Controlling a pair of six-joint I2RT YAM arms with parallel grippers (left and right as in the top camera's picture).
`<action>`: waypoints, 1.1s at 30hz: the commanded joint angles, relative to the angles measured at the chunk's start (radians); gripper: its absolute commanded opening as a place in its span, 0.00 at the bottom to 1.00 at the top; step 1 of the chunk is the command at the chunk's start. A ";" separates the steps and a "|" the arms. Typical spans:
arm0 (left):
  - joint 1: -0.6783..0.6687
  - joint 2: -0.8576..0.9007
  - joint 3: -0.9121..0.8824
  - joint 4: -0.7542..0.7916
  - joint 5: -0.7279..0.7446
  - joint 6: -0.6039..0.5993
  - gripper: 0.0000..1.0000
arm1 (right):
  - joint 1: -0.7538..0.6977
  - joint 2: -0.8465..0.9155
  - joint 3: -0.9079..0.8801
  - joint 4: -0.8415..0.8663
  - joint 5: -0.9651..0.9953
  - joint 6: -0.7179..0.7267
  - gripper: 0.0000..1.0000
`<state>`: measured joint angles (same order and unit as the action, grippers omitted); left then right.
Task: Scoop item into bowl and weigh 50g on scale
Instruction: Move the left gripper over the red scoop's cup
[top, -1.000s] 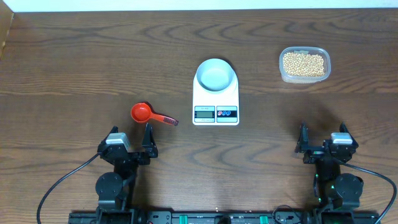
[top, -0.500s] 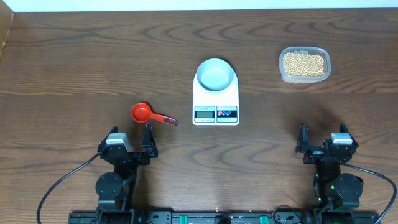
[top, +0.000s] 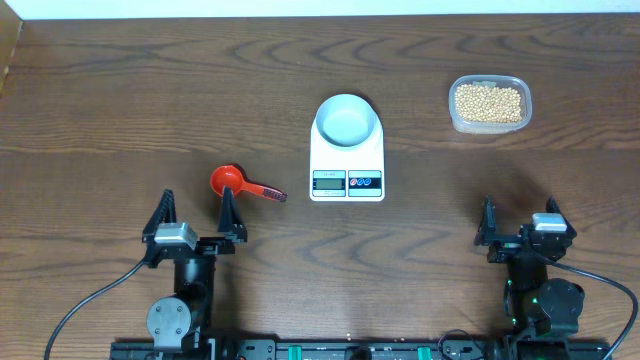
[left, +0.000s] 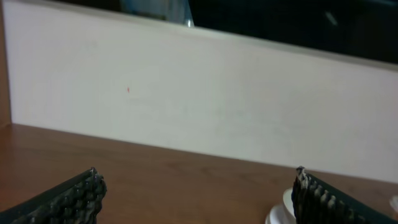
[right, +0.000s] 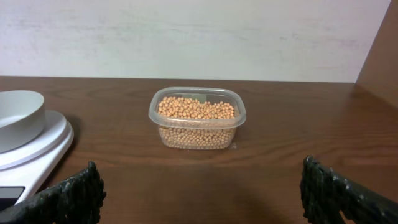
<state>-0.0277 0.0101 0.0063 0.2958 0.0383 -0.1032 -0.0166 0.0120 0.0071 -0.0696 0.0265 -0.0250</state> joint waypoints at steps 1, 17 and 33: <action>0.004 -0.005 0.019 0.008 -0.047 0.020 0.98 | -0.002 -0.007 -0.002 -0.002 0.008 0.010 0.99; 0.005 0.395 0.479 -0.254 -0.148 0.019 0.98 | -0.002 -0.007 -0.002 -0.002 0.008 0.010 0.99; 0.005 0.883 0.990 -0.846 -0.147 -0.166 0.98 | -0.002 -0.007 -0.002 -0.002 0.008 0.010 0.99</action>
<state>-0.0269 0.8383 0.9344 -0.5087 -0.0967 -0.1951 -0.0166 0.0116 0.0071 -0.0696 0.0265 -0.0250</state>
